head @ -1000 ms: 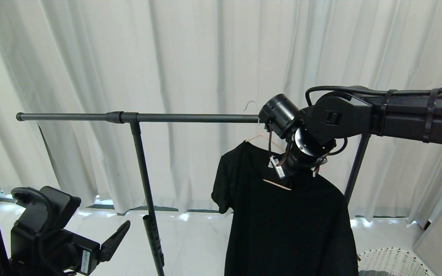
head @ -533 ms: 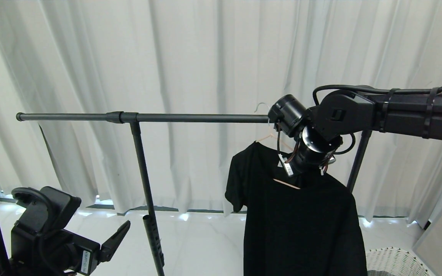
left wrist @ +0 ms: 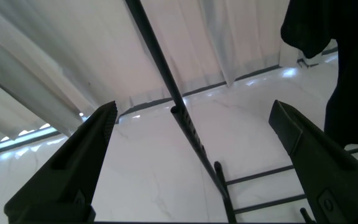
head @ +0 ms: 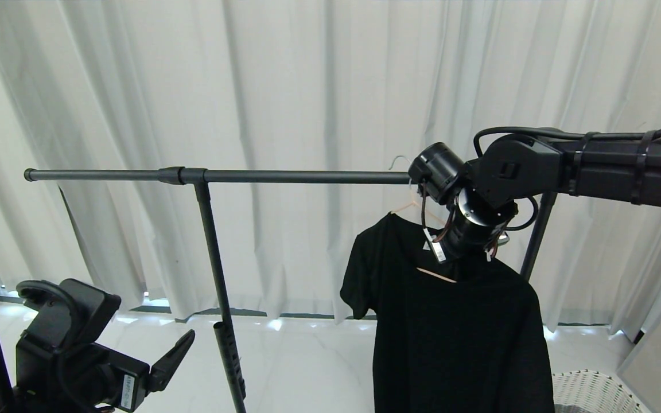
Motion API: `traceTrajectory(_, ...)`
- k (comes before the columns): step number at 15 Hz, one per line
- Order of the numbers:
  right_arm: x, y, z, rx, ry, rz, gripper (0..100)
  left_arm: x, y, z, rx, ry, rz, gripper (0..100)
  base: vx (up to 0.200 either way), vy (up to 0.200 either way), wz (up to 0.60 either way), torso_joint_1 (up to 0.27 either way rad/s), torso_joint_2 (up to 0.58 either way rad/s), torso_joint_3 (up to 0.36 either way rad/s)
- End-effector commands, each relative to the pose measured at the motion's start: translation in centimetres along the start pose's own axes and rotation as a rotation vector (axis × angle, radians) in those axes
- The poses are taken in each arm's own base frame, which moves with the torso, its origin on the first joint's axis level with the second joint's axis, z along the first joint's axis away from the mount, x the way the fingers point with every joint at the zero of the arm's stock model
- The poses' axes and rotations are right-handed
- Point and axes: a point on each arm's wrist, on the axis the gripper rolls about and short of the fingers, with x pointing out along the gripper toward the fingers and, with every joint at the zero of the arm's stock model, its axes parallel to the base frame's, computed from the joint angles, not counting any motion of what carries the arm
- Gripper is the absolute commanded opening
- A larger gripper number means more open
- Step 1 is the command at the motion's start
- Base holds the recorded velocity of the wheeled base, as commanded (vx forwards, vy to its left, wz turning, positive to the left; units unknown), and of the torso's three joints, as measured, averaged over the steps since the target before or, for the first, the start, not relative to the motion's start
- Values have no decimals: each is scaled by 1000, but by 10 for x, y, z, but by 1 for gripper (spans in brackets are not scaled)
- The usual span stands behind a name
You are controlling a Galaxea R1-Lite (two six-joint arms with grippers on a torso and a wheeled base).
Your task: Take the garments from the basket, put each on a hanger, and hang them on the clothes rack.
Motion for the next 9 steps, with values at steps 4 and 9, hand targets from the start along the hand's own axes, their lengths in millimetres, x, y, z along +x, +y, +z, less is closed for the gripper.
traceTrajectory(4, 2, -2, 0, 4, 6, -6, 0, 0, 0, 0, 0, 2, 0, 100, 0, 0, 0, 0, 0, 0)
traceTrajectory(9, 8, -6, 3, 17, 12, -16, 0, 0, 0, 0, 0, 2, 0, 100, 0, 0, 0, 0, 0, 0)
